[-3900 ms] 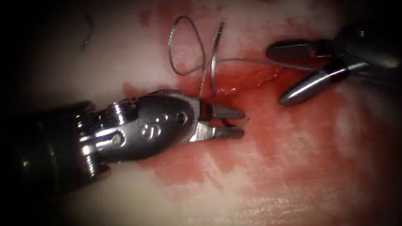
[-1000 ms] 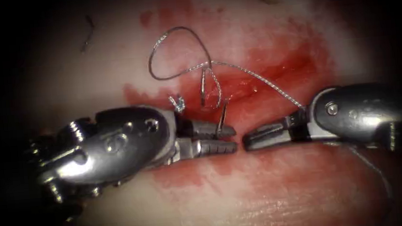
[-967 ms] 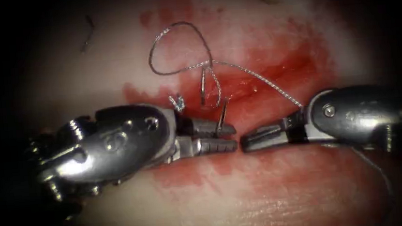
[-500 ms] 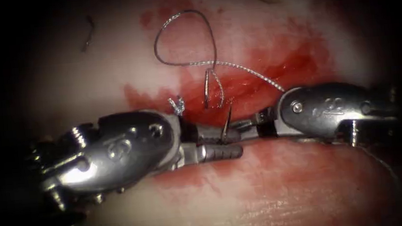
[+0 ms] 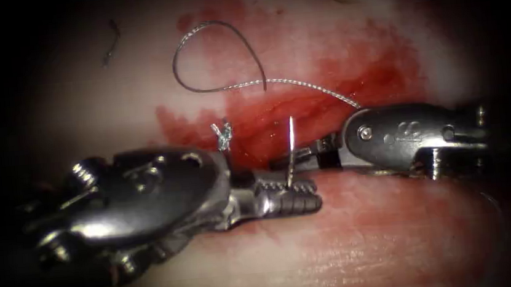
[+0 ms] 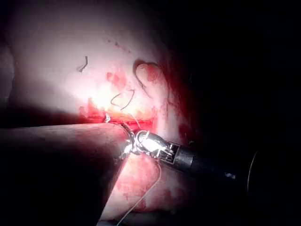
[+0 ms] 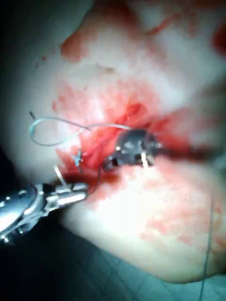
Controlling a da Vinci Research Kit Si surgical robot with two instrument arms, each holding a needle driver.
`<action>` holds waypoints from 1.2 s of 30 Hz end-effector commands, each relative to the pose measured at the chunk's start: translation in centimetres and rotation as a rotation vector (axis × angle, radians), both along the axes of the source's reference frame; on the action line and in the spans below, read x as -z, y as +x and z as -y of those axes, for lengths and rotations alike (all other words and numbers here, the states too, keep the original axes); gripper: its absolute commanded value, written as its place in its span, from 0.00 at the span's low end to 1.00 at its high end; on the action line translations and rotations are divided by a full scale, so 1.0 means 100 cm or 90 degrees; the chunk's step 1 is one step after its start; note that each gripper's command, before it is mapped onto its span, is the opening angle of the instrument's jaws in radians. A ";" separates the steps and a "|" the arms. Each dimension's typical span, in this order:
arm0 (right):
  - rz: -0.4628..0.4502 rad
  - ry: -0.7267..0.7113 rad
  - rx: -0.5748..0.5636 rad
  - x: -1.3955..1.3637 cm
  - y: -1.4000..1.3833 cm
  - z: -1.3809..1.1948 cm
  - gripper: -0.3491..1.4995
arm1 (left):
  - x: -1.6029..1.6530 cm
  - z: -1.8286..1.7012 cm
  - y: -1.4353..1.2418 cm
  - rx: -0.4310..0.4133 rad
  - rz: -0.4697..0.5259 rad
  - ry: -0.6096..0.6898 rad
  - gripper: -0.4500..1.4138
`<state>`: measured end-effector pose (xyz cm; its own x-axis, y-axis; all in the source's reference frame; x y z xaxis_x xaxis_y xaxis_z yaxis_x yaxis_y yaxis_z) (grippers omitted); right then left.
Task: Wound Closure
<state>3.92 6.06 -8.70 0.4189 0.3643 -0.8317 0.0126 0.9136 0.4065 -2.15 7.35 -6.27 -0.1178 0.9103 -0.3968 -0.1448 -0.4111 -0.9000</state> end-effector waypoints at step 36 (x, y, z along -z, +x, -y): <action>0.009 -0.006 -0.008 -0.0008 0.0001 -0.0008 0.00 | 0.0096 -0.0022 0.0021 -0.128 -0.021 -0.569 0.05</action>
<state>3.85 6.13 -8.66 0.4290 0.3640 -0.8267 -0.0070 0.9166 0.3998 -1.87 7.54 -7.26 -0.2756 0.2053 -0.9391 -0.0201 -0.9779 -0.2079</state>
